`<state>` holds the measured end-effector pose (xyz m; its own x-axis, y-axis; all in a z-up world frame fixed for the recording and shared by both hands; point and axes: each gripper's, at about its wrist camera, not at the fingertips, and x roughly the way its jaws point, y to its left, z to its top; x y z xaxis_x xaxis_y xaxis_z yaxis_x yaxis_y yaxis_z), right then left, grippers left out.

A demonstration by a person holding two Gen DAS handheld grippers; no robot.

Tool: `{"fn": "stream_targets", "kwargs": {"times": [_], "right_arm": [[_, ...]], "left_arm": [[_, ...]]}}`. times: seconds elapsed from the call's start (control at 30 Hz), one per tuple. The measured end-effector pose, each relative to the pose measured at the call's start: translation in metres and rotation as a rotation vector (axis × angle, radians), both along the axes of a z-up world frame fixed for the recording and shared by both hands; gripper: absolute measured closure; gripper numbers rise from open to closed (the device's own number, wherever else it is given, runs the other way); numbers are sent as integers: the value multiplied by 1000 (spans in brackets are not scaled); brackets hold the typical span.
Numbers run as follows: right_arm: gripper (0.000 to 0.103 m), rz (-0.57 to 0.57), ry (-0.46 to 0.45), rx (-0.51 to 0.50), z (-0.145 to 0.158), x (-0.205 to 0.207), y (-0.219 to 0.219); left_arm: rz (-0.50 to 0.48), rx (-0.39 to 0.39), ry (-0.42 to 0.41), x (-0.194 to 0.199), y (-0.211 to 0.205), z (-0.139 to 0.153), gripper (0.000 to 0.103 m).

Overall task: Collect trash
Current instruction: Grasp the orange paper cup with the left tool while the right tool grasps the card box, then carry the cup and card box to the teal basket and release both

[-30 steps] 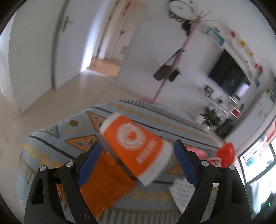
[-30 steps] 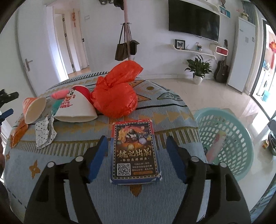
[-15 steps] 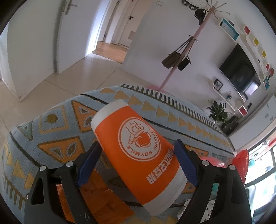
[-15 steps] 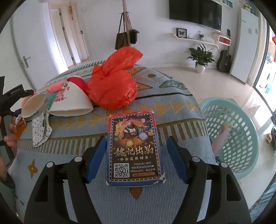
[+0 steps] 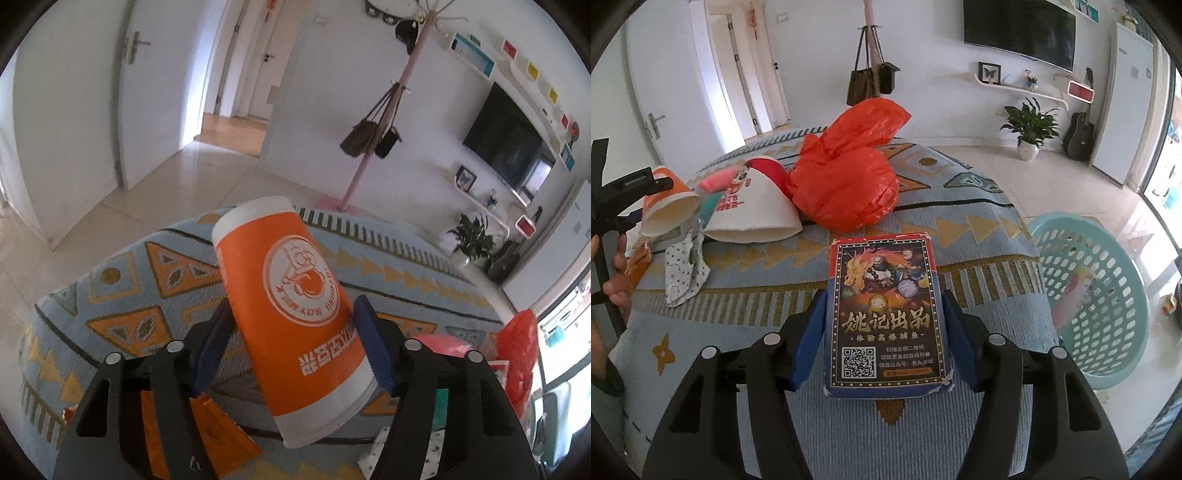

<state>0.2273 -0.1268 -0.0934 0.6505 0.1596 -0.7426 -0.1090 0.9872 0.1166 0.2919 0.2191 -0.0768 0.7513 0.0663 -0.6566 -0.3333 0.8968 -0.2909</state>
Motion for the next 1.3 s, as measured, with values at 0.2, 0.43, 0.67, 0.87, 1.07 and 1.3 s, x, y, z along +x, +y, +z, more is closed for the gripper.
{"fn": "stream_targets", "kwargs": {"times": [0.2, 0.43, 0.67, 0.87, 1.07, 1.3], "right_arm": [[46, 10, -93, 31, 11, -14, -4], [46, 13, -151, 63, 18, -23, -9], [46, -6, -217, 97, 34, -34, -16], [46, -50, -352, 96, 84, -44, -41], [46, -154, -401, 78, 109, -38, -87], [46, -320, -332, 78, 95, -15, -155]], "left_arm": [[-67, -29, -74, -17, -14, 19, 55], [-137, -14, -141, -34, -43, 38, 56], [-202, 55, -246, -61, -78, 79, 56], [-297, 75, -340, -72, -128, 114, 56], [-430, 75, -385, -62, -195, 131, 56], [-588, 81, -357, -32, -285, 122, 55]]}}
